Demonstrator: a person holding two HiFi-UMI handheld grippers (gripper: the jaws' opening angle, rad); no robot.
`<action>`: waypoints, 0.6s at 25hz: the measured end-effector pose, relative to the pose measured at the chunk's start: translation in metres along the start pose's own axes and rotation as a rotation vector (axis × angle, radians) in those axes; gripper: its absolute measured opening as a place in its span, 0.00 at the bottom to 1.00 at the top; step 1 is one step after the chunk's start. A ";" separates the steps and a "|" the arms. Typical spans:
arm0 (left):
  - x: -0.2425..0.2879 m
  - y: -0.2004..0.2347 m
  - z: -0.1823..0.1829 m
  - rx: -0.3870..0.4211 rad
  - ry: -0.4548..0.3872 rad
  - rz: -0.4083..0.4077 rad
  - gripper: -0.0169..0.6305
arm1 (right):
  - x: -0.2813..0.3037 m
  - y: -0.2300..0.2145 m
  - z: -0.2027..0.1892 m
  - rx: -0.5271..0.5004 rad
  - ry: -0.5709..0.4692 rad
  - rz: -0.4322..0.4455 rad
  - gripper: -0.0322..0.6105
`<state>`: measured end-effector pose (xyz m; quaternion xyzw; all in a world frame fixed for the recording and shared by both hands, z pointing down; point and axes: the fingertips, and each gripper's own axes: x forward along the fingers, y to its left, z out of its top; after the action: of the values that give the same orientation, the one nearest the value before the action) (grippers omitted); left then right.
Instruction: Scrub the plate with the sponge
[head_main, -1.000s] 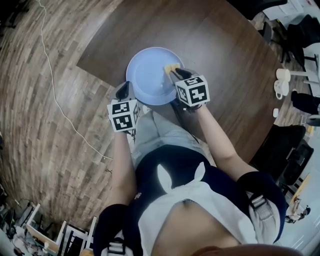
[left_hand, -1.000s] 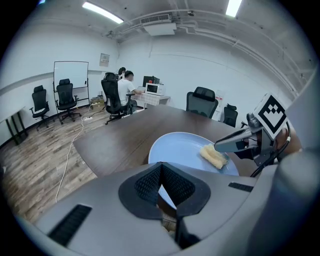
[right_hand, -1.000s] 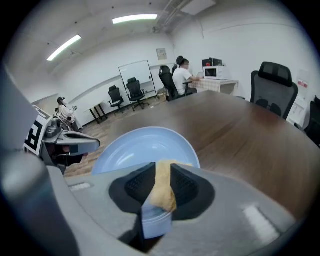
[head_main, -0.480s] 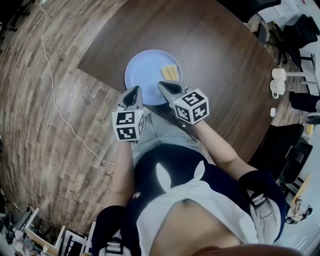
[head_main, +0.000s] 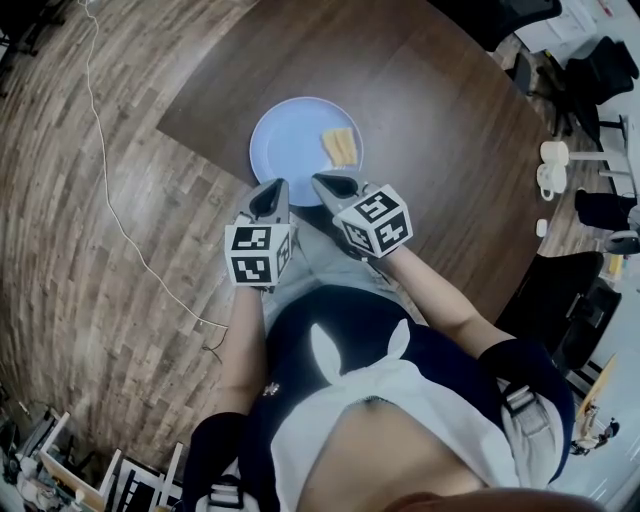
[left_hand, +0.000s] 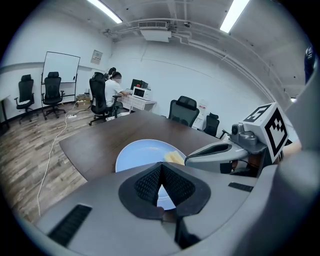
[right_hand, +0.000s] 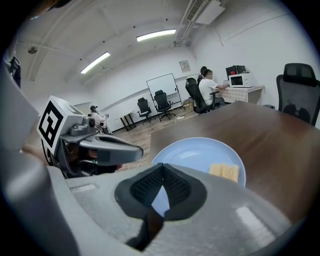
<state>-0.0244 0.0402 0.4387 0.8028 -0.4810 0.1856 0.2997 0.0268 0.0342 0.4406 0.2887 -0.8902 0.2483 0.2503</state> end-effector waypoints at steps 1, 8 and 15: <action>-0.001 -0.001 0.000 0.000 -0.002 -0.001 0.03 | 0.000 0.001 0.000 -0.002 0.003 -0.002 0.05; -0.004 -0.011 -0.004 0.029 0.007 -0.007 0.03 | -0.002 0.003 -0.005 0.003 0.022 0.001 0.05; -0.003 -0.010 -0.008 0.035 0.009 -0.002 0.03 | 0.004 -0.001 -0.012 0.015 0.040 -0.001 0.05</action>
<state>-0.0173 0.0511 0.4398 0.8075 -0.4755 0.1975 0.2878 0.0287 0.0388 0.4524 0.2860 -0.8829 0.2605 0.2660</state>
